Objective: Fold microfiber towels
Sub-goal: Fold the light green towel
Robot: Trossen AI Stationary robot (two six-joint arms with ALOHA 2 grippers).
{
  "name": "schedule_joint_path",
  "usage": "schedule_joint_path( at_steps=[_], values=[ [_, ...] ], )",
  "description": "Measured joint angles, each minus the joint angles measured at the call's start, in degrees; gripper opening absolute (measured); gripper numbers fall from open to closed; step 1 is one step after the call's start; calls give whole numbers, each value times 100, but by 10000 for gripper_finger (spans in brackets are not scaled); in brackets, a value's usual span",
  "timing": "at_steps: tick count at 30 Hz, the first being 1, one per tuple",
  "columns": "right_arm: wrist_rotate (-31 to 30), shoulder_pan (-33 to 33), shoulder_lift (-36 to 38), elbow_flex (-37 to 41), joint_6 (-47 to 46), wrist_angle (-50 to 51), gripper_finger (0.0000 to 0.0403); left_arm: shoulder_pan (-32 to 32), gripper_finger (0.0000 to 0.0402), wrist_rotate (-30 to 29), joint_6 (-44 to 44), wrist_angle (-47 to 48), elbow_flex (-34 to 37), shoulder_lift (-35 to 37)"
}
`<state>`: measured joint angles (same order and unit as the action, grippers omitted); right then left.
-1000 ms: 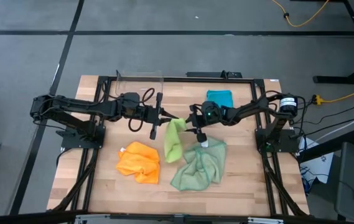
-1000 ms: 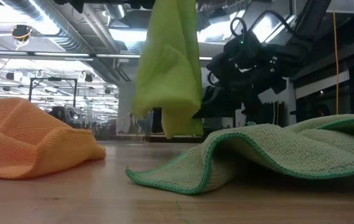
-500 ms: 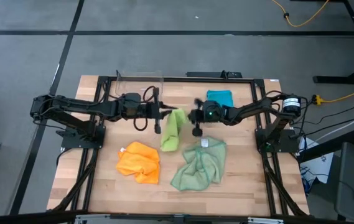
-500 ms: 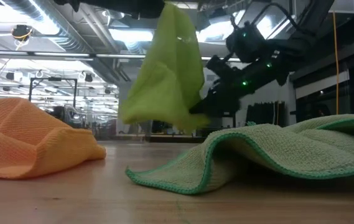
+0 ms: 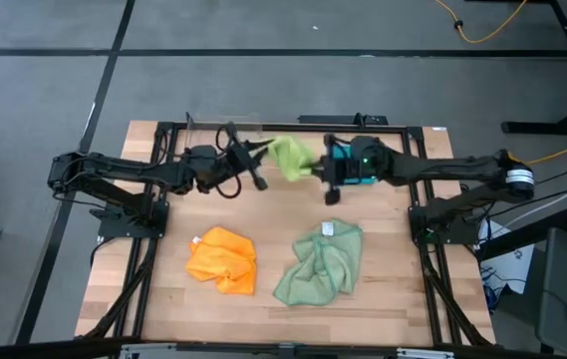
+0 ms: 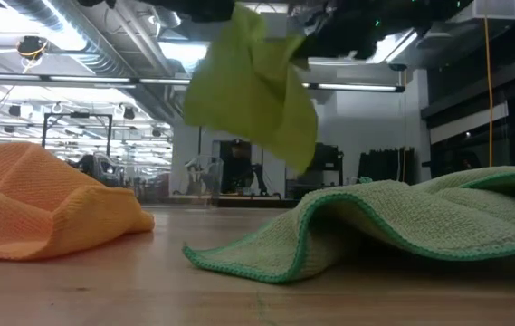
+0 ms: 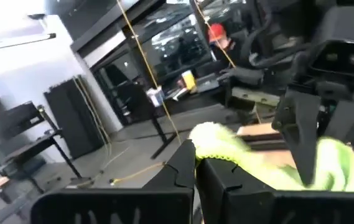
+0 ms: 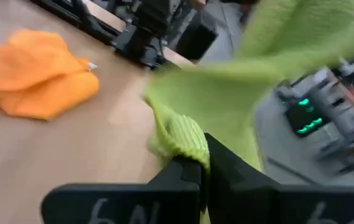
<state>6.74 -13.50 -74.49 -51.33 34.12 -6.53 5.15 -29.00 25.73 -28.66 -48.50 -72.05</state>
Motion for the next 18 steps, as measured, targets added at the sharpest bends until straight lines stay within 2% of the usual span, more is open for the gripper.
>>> schedule_joint_path(
  at_steps=[1,5,6,8,13,16,18],
  values=[
    [-258,2,36,-109,-186,49,2,0,0,-123,-5,-7,-1,0],
    [-2071,37,85,-384,-529,334,2,-31,0,-841,-81,-53,-1,14],
    [-2325,47,82,-452,-534,532,2,-67,0,-897,-165,-33,-1,35],
    [-2520,71,82,-585,-545,924,1,-166,0,-942,-317,-40,-3,54],
    [-2530,249,82,-630,-836,1598,1,-576,0,-969,-362,106,-3,48],
    [-2719,394,82,-630,-849,1928,1,-860,0,-1366,-371,280,-3,48],
    [-3215,534,84,-630,-852,2003,1,-1066,0,-1803,-406,340,-3,48]
  ],
)
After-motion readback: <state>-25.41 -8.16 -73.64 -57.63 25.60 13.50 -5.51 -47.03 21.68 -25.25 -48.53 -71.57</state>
